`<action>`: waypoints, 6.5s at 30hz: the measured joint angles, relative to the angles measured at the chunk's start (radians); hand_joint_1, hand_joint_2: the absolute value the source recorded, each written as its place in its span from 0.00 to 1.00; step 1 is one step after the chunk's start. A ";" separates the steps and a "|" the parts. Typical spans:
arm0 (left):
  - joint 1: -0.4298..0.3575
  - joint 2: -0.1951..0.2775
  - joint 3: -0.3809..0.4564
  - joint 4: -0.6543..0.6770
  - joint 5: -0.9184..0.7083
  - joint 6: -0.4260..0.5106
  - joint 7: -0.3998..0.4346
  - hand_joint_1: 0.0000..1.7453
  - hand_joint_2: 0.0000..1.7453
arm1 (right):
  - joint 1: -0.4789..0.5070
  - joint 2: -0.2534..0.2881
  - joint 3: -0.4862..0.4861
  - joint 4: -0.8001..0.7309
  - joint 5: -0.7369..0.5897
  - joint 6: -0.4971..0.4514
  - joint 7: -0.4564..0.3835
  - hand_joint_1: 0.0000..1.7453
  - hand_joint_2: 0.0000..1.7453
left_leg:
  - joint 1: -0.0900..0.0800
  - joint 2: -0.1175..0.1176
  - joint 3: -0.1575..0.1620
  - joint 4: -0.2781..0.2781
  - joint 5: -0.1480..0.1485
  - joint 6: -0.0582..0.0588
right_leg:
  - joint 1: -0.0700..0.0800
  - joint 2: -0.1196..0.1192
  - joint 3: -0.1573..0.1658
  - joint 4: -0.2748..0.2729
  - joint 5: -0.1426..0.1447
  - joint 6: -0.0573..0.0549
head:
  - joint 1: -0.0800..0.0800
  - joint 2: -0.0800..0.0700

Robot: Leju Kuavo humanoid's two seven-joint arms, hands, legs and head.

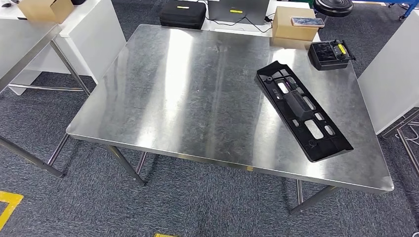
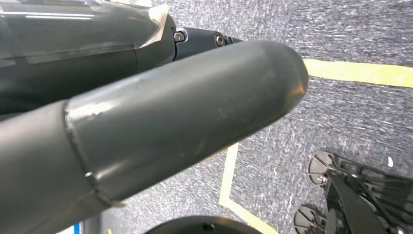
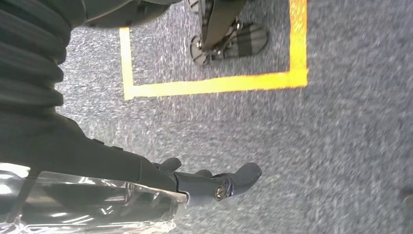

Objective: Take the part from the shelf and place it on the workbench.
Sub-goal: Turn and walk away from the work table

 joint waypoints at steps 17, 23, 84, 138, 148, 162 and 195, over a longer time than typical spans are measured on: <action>0.000 0.026 0.002 0.000 0.016 -0.035 -0.026 0.00 0.00 | 0.013 -0.026 -0.067 -0.017 -0.049 -0.026 -0.018 0.00 1.00 | 0.000 0.000 0.000 0.000 0.000 0.000 | 0.000 0.000 0.000 0.000 0.000 0.000 | 0.000 0.000; 0.000 0.026 0.010 0.000 0.023 -0.034 -0.022 0.00 0.00 | 0.011 -0.029 -0.070 -0.017 -0.060 -0.012 -0.043 0.00 1.00 | 0.000 0.000 0.000 0.000 0.000 0.000 | 0.000 0.000 0.001 0.000 0.000 0.000 | 0.000 0.000; 0.035 -0.062 -0.023 -0.039 -0.052 -0.032 -0.094 0.00 0.00 | 0.003 0.008 -0.077 -0.015 -0.088 -0.071 0.007 0.00 1.00 | 0.039 0.043 0.086 -0.052 -0.016 -0.004 | -0.008 -0.006 -0.027 0.202 -0.120 -0.008 | 0.008 0.000; 0.018 -0.050 -0.050 -0.041 -0.038 -0.084 -0.118 0.00 0.00 | -0.005 0.008 -0.078 -0.015 -0.098 -0.125 0.098 0.00 1.00 | 0.029 0.041 0.129 -0.030 -0.071 -0.011 | 0.003 -0.009 0.033 -0.008 0.002 -0.005 | 0.000 0.000; 0.015 -0.055 -0.050 -0.036 -0.036 -0.086 -0.117 0.00 0.00 | -0.007 0.000 -0.078 -0.015 -0.091 -0.128 0.115 0.00 1.00 | 0.011 0.044 0.050 -0.026 -0.005 0.009 | 0.012 -0.004 0.098 0.007 -0.078 -0.005 | 0.009 0.000; 0.017 -0.044 -0.058 -0.032 -0.055 -0.105 -0.112 0.00 0.00 | -0.005 0.012 -0.078 -0.015 -0.100 -0.138 0.129 0.00 1.00 | 0.054 0.039 0.041 0.117 -0.106 -0.068 | -0.008 -0.012 0.057 -0.031 0.001 -0.048 | -0.003 0.000; 0.029 -0.023 -0.064 -0.024 -0.058 -0.108 -0.087 0.00 0.00 | -0.005 0.027 -0.061 -0.011 -0.061 -0.062 0.133 0.00 0.00 | 0.052 0.037 0.122 0.005 -0.082 -0.070 | 0.004 -0.013 0.042 -0.019 0.001 -0.047 | 0.001 0.000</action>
